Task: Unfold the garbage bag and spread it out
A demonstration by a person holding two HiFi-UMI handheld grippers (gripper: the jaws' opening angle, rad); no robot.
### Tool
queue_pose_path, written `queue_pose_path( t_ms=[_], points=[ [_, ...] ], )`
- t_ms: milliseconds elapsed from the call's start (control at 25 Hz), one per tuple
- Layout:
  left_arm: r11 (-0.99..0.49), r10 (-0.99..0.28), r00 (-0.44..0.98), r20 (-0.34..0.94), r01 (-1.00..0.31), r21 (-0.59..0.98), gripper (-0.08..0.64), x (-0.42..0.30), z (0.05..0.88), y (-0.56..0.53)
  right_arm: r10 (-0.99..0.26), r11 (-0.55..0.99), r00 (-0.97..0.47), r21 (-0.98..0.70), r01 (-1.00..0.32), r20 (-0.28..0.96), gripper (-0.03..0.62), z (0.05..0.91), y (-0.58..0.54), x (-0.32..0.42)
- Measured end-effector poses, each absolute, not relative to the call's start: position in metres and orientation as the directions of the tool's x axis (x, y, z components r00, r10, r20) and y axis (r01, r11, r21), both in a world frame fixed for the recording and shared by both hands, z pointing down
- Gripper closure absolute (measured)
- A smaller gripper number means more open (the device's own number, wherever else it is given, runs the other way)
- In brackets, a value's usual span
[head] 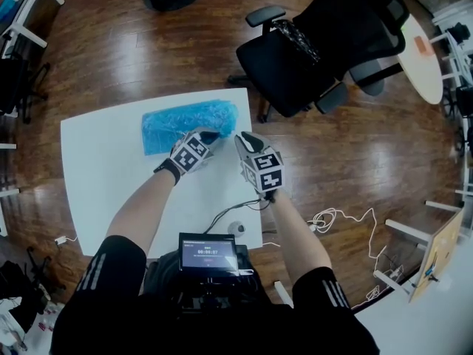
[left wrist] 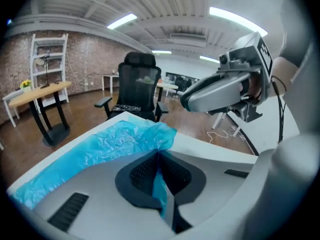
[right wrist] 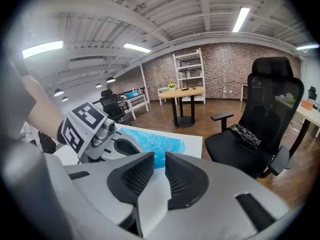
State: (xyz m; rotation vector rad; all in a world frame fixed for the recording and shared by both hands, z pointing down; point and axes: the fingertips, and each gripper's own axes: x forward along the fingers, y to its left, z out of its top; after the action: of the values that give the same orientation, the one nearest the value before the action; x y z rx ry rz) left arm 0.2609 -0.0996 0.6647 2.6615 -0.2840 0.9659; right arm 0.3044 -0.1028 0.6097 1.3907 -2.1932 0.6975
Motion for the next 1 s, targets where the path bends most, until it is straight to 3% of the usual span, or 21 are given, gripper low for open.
queue_pose_path(
  t_ms=[400, 1000],
  points=[
    [-0.922, -0.093, 0.813, 0.574, -0.289, 0.26, 0.559, 0.248, 0.656, -0.113, -0.612, 0.388, -0.36, -0.129, -0.912, 0.705, 0.489, 0.654, -0.115, 0.301],
    [-0.858, -0.137, 0.918, 0.372, -0.298, 0.419, 0.559, 0.225, 0.601, -0.123, -0.595, 0.429, -0.378, -0.118, -0.896, 0.709, 0.489, 0.645, -0.128, 0.273]
  ],
)
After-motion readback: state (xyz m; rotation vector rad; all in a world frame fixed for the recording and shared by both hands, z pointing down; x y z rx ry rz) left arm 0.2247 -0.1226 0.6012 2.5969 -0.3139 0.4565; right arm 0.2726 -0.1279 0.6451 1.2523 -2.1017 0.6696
